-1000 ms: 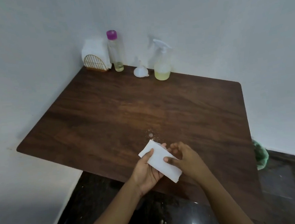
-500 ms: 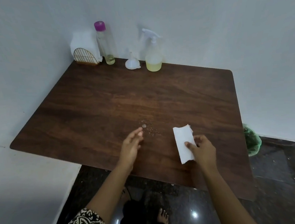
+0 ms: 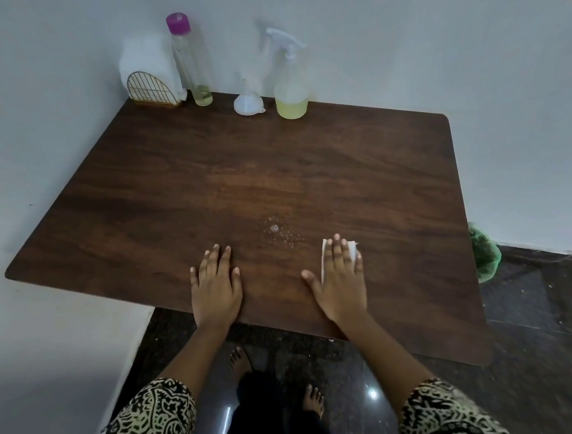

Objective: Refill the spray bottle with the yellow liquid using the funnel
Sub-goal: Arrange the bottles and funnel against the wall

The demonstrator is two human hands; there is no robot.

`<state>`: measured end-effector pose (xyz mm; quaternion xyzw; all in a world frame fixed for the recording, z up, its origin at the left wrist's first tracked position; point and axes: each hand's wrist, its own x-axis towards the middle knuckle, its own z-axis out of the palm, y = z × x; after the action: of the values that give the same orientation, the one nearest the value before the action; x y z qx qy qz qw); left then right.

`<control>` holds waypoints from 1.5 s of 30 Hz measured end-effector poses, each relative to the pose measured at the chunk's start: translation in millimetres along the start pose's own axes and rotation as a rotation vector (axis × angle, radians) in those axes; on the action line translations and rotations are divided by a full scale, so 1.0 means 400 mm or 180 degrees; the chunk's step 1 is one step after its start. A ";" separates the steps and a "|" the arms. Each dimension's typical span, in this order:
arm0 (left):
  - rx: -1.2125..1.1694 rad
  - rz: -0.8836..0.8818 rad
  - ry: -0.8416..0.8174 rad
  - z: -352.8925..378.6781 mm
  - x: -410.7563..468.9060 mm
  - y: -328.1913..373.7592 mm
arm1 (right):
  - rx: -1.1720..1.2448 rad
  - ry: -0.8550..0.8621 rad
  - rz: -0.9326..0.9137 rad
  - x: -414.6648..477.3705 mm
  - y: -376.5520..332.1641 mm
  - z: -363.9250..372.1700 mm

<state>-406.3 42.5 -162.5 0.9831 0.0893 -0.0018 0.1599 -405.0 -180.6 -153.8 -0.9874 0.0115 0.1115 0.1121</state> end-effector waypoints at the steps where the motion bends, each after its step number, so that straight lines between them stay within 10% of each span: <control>1: 0.0010 -0.0005 0.0013 0.002 0.000 0.000 | -0.0004 -0.0005 -0.0010 -0.009 -0.030 0.015; 18: -0.0026 -0.0006 0.0059 0.004 0.000 -0.002 | -0.0067 0.0492 0.0367 -0.061 0.037 0.040; 28: 0.0040 0.0006 0.0061 0.012 0.002 -0.008 | 0.0220 0.0297 -0.0408 0.009 -0.199 0.070; 45: -0.0023 -0.0007 0.0066 0.009 0.000 -0.005 | 0.0087 0.0430 0.0397 -0.025 -0.031 0.038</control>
<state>-406.4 43.1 -166.7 0.9824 0.0920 0.0085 0.1625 -417.4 -165.0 -163.5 -0.9884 0.0821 0.0512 0.1175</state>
